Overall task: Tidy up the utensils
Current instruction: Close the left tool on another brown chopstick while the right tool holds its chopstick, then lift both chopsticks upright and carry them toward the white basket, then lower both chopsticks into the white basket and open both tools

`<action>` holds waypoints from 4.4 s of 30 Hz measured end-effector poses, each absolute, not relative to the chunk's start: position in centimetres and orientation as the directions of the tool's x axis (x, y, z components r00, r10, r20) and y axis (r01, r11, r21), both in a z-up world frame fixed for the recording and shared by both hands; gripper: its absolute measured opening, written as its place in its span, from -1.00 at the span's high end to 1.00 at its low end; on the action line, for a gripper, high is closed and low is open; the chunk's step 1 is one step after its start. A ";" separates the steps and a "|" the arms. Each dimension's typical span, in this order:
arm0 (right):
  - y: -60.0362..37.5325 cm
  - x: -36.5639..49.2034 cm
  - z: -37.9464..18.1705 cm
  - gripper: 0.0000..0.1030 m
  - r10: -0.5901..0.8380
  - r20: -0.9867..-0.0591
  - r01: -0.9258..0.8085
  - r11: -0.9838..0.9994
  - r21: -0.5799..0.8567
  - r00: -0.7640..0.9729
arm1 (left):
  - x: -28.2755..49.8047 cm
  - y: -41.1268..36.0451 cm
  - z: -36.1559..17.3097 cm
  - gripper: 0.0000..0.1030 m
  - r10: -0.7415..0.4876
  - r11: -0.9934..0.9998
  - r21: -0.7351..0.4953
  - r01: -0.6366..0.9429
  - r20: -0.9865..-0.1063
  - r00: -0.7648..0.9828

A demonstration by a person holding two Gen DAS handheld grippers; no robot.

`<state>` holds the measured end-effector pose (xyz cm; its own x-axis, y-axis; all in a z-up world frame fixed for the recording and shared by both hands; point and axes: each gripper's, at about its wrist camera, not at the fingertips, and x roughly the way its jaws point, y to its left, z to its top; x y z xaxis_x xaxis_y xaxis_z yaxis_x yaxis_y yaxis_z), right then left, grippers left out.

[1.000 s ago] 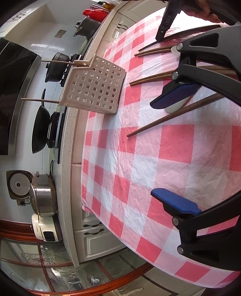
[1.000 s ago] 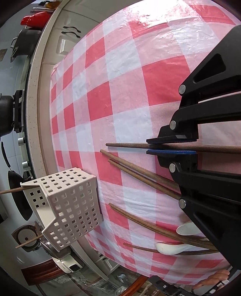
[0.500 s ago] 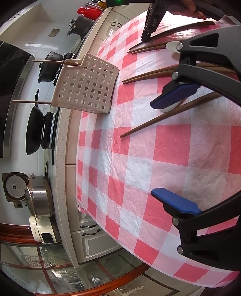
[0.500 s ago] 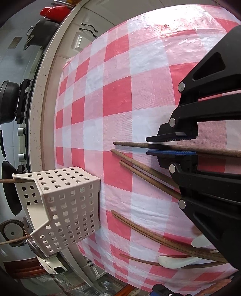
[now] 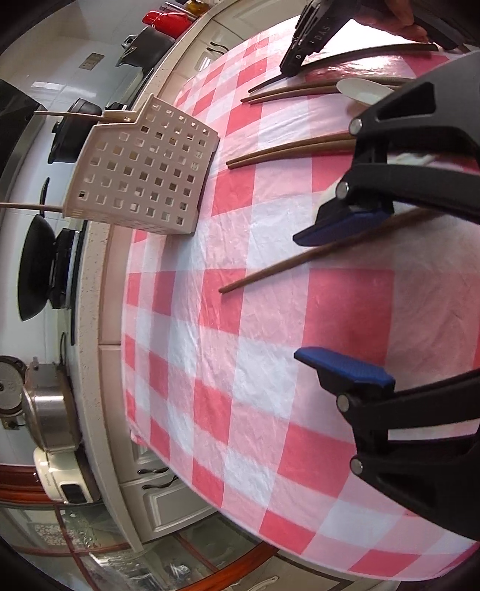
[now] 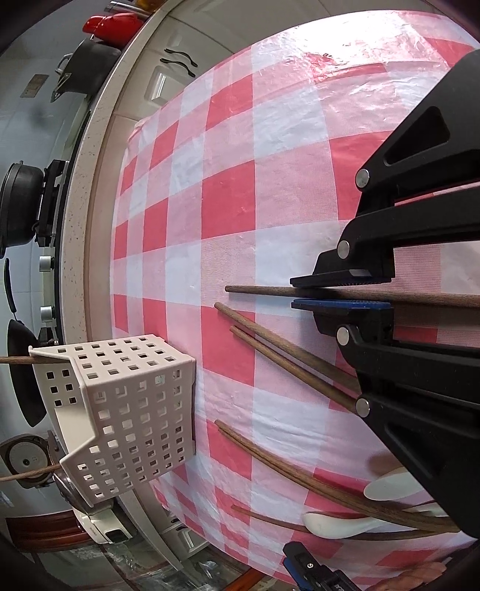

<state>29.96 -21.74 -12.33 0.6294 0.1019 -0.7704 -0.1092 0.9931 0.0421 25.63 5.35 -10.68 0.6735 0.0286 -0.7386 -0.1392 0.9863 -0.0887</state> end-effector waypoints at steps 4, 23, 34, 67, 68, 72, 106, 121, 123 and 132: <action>-21.9 29.8 -12.3 0.88 0.117 -0.770 -0.115 0.992 0.057 0.628 | 27.7 4.7 -11.0 0.13 0.038 0.987 -0.075 -0.143 -0.755 0.655; -23.0 28.8 -11.2 0.88 0.194 -0.728 -0.121 0.981 0.152 0.657 | 28.2 5.0 -10.4 0.88 0.036 0.988 -0.071 -0.138 -0.761 0.648; -23.0 25.9 -6.5 0.88 0.249 -0.600 -0.169 0.968 0.187 0.760 | 24.0 4.8 -5.4 0.88 0.041 0.992 -0.070 -0.109 -0.630 0.776; -21.1 17.2 2.8 0.88 0.276 -0.362 -0.264 0.961 0.083 0.890 | 13.9 2.6 3.6 0.88 0.058 0.998 0.006 -0.060 -0.330 0.942; -21.0 17.0 3.0 0.88 0.277 -0.356 -0.266 0.961 0.080 0.893 | 13.8 2.6 3.7 0.88 0.058 0.998 0.007 -0.059 -0.325 0.944; -20.8 16.2 3.7 0.88 0.280 -0.339 -0.272 0.960 0.071 0.898 | 13.0 2.5 4.2 0.88 0.061 0.998 0.015 -0.060 -0.304 0.951; -18.6 21.4 9.2 0.88 0.310 -0.220 -0.308 0.950 0.044 0.925 | 19.4 1.1 10.5 0.88 -0.023 1.000 -0.003 0.023 -0.245 0.969; -18.1 30.7 11.0 0.88 0.293 -0.200 -0.291 0.956 0.041 0.935 | 30.5 -0.9 16.3 0.88 -0.028 1.000 -0.008 0.027 -0.178 0.984; -18.0 32.0 11.1 0.88 0.294 -0.196 -0.290 0.956 0.052 0.935 | 32.0 -1.1 16.7 0.88 -0.025 1.000 -0.014 0.023 -0.176 0.984; -16.9 37.4 9.3 0.88 0.308 -0.223 -0.301 0.951 0.068 0.925 | 39.4 -1.3 14.2 0.88 -0.010 0.999 -0.054 -0.004 -0.244 0.970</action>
